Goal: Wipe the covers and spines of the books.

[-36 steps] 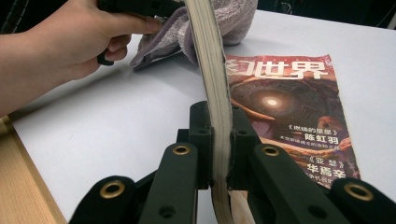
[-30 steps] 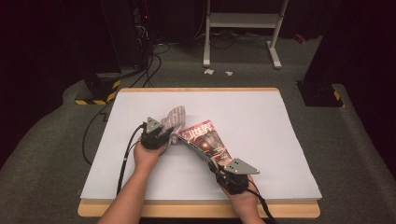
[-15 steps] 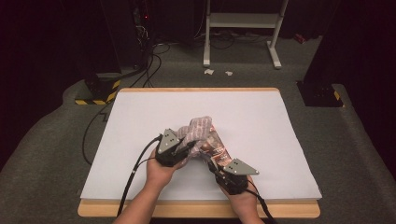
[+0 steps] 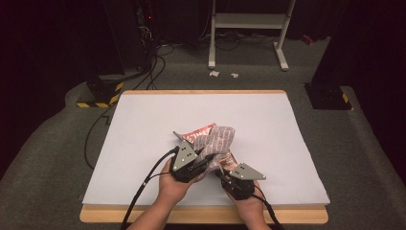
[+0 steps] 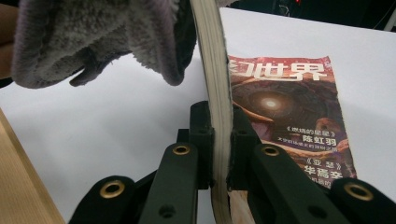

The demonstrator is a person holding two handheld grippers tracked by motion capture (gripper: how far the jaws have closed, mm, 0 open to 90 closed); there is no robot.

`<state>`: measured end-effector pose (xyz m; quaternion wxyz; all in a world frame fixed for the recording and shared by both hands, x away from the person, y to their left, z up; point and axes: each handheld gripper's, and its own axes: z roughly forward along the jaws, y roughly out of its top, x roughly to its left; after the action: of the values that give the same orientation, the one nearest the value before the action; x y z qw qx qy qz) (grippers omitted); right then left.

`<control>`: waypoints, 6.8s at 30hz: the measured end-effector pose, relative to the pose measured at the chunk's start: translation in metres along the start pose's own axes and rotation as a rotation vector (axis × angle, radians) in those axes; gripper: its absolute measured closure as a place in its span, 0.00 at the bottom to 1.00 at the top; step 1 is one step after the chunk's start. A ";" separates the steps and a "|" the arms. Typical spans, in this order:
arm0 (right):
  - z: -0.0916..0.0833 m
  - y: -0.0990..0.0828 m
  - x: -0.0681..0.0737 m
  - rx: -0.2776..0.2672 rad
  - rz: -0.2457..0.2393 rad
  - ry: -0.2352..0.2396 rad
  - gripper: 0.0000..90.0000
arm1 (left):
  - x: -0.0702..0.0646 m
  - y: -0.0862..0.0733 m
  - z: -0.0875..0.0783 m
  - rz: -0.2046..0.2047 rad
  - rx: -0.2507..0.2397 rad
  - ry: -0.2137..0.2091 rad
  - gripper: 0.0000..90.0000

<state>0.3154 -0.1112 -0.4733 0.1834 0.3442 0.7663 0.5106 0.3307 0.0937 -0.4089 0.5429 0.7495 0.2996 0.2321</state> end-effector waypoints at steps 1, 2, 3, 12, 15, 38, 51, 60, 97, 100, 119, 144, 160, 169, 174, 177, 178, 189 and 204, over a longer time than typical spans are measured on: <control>0.000 0.000 0.000 0.001 0.002 0.001 0.93 | 0.001 -0.001 0.001 0.004 0.003 0.005 0.81; 0.000 0.000 0.000 0.001 0.003 0.001 0.93 | 0.003 -0.001 0.002 0.005 0.005 0.009 0.81; 0.000 0.000 0.000 0.001 0.004 0.000 0.93 | 0.006 -0.002 0.004 0.008 0.008 0.018 0.81; 0.001 0.000 0.000 0.002 0.014 0.004 0.93 | 0.063 -0.026 0.022 -0.034 0.078 0.158 0.81; 0.001 0.000 0.000 0.001 0.013 0.005 0.93 | 0.084 -0.035 0.026 -0.064 0.099 0.191 0.81; 0.000 0.001 0.001 -0.008 0.005 0.006 0.93 | 0.125 -0.053 0.030 -0.102 0.169 0.270 0.81; 0.000 0.000 0.002 -0.004 -0.001 0.003 0.93 | 0.038 -0.016 0.009 -0.024 0.062 0.079 0.81; 0.000 0.000 0.002 -0.009 -0.002 0.002 0.93 | 0.008 -0.002 0.001 -0.003 0.028 0.031 0.81; 0.001 0.000 0.002 -0.005 0.008 0.006 0.93 | 0.097 -0.042 0.028 -0.016 0.184 0.232 0.81; 0.002 0.000 0.003 -0.004 0.002 0.006 0.93 | 0.119 -0.052 0.031 -0.052 0.215 0.267 0.80; -0.001 -0.001 0.000 -0.024 0.007 0.004 0.93 | 0.172 -0.058 -0.004 -0.126 0.229 0.427 0.79; 0.000 0.000 0.003 -0.021 -0.005 -0.006 0.93 | 0.169 -0.087 -0.047 -0.195 0.286 0.380 0.54; -0.005 0.011 0.001 -0.059 0.008 -0.026 0.94 | 0.125 -0.088 -0.080 -0.180 0.144 0.305 0.39; -0.014 0.044 -0.013 -0.136 0.035 -0.089 0.94 | 0.134 -0.099 -0.092 -0.213 0.138 0.314 0.28; -0.015 0.062 -0.015 -0.166 0.032 -0.124 0.94 | 0.134 -0.099 -0.097 -0.208 0.123 0.322 0.27; -0.015 0.072 -0.016 -0.183 0.033 -0.143 0.94 | 0.134 -0.099 -0.097 -0.205 0.128 0.320 0.28; -0.015 0.076 -0.017 -0.187 0.034 -0.148 0.94 | 0.133 -0.099 -0.097 -0.202 0.127 0.321 0.28; -0.016 0.107 -0.017 -0.250 0.044 -0.180 0.94 | 0.133 -0.099 -0.097 -0.203 0.120 0.317 0.28; 0.001 0.111 0.003 -0.288 0.082 -0.112 0.94 | 0.131 -0.098 -0.096 -0.195 0.120 0.308 0.28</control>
<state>0.3514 -0.0820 -0.3729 0.2525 0.3733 0.6590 0.6022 0.3403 0.2731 -0.4706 0.4649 0.7036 0.4636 0.2719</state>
